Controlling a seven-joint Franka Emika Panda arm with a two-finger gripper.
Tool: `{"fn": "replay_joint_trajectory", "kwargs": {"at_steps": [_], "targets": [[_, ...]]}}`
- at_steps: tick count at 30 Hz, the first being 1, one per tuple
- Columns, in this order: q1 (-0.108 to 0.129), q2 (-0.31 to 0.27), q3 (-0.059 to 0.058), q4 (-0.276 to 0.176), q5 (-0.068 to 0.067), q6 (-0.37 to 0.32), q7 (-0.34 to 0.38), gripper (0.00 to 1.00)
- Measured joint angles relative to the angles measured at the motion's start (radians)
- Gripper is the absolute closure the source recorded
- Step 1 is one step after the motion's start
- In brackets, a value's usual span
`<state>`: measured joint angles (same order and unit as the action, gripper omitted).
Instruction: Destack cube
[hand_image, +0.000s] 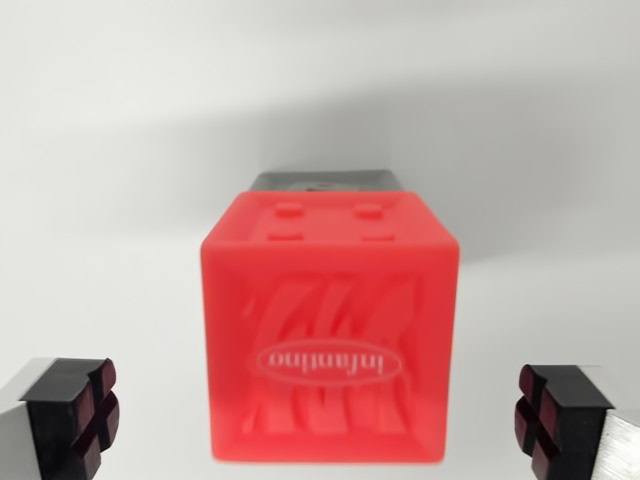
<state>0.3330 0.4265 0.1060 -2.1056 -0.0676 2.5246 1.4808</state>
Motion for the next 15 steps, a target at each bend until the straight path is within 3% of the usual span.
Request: {"fn": "replay_joint_trajectory", "kwargs": {"at_steps": [15], "targets": [[0.012, 0.081, -0.014, 0.007, -0.008, 0.074, 0.007, 0.00]]}}
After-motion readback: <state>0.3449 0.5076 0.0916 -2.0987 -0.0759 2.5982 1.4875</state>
